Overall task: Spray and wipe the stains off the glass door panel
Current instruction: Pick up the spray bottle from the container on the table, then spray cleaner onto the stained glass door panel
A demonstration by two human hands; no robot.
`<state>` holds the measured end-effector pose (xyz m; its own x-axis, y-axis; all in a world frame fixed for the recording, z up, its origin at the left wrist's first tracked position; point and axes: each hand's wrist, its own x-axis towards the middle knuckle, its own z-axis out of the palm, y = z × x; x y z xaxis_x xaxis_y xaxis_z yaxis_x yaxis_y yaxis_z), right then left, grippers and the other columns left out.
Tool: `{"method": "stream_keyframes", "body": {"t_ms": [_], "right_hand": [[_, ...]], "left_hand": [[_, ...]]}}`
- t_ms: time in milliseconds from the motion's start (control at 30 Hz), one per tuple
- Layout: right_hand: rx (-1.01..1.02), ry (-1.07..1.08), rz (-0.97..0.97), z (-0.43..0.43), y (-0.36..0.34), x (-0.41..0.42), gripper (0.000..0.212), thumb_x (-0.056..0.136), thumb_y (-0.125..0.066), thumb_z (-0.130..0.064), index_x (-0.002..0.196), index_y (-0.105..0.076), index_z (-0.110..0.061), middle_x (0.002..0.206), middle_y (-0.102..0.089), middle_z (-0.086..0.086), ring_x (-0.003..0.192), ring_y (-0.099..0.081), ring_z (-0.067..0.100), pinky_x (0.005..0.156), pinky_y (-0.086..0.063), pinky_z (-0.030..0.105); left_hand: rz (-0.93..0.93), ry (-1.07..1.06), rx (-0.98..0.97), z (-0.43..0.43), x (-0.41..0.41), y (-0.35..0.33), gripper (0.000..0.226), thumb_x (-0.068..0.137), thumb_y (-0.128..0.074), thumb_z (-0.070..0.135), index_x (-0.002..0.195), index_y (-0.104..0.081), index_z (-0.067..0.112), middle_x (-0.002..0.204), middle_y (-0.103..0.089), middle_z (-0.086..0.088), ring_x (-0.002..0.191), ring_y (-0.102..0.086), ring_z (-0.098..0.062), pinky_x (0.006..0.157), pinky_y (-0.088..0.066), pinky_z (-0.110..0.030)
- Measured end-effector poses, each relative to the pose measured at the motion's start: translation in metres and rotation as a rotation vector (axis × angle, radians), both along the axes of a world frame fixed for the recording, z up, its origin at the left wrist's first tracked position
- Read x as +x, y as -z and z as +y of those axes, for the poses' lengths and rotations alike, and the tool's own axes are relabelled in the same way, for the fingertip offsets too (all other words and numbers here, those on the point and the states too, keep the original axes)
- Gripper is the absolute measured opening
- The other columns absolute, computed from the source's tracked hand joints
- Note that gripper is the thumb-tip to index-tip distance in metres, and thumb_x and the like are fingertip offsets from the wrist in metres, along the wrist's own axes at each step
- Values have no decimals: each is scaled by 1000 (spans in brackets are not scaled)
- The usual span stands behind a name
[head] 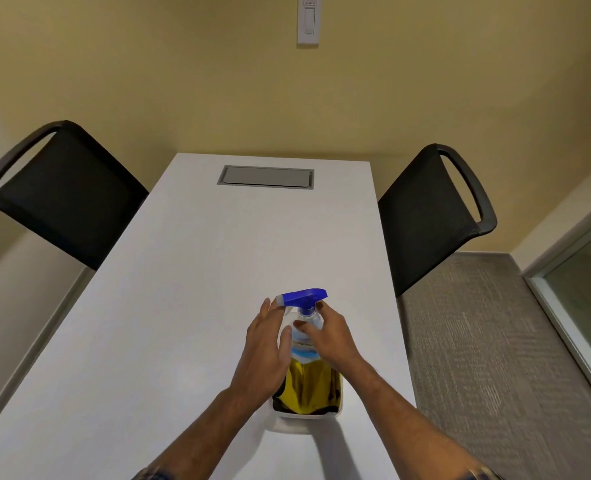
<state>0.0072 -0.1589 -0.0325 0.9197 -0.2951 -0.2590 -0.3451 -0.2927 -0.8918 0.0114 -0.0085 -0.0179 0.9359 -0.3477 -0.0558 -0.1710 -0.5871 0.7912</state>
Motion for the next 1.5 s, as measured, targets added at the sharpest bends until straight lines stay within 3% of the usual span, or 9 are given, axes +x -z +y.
{"method": "stream_keyframes", "body": {"t_ms": [167, 333, 533, 633, 833, 933, 1033, 1400, 1500], "right_hand": [[32, 13, -63, -1, -22, -5, 28, 95, -70, -27, 117, -53, -31, 108, -63, -11, 95, -65, 10, 66, -46, 3], [128, 71, -169, -8, -67, -9, 34, 94, -72, -24, 121, -52, -29, 121, -60, -12, 110, -57, 10, 95, -48, 27], [195, 155, -262, -19, -125, -21, 44, 90, -76, -29, 129, -56, -22, 130, -66, -6, 117, -62, 17, 96, -52, 32], [214, 194, -308, -26, -153, -31, 43, 91, -76, -27, 129, -57, -23, 126, -68, -6, 113, -66, 16, 81, -53, 18], [205, 252, -384, -38, -208, -63, 28, 91, -75, -21, 113, -60, -31, 109, -72, -13, 99, -69, 6, 68, -50, 13], [223, 311, -417, -46, -225, -81, 30, 89, -77, -21, 112, -62, -30, 113, -75, -6, 105, -70, 12, 75, -52, 19], [235, 390, -449, -53, -239, -102, 39, 85, -81, -25, 120, -64, -22, 118, -75, 1, 113, -69, 21, 92, -56, 39], [277, 495, -541, -105, -291, -227, 62, 67, -86, -30, 122, -67, -10, 116, -75, 15, 111, -72, 32, 95, -58, 46], [311, 437, -612, -123, -304, -268, 44, 81, -79, -21, 120, -68, -5, 107, -75, 18, 95, -72, 31, 91, -58, 43]], "left_hand": [[35, -42, -69, -4, 1, -16, 58, 103, -37, 47, 157, -28, 30, 168, -30, 4, 155, -29, -17, 123, -28, -34], [11, -47, -54, -3, 4, -47, 66, 97, -33, 54, 159, -22, 35, 171, -19, 6, 159, -17, -15, 127, -21, -41], [56, 80, -76, -9, 13, -86, 75, 88, -39, 66, 157, -26, 41, 171, -22, 9, 156, -25, -17, 123, -28, -43], [57, 178, -95, -17, 15, -106, 71, 89, -46, 65, 155, -30, 44, 167, -29, 13, 152, -32, -15, 122, -31, -44], [68, 382, -183, -44, 9, -142, 53, 95, -66, 37, 140, -41, 44, 140, -49, 21, 125, -52, -6, 104, -44, -23], [82, 479, -220, -56, 4, -157, 53, 92, -71, 35, 140, -48, 40, 138, -56, 19, 124, -57, -9, 100, -47, -19], [129, 583, -277, -69, -3, -173, 39, 90, -75, 34, 123, -58, 45, 121, -67, 24, 113, -67, -6, 81, -54, -9], [313, 1062, -316, -149, -77, -223, 41, 93, -72, 27, 133, -62, 26, 129, -72, 4, 122, -68, -17, 102, -58, -41], [391, 1191, -269, -174, -107, -236, 45, 93, -72, 20, 136, -61, 24, 133, -70, 1, 126, -66, -20, 108, -53, -46]]}}
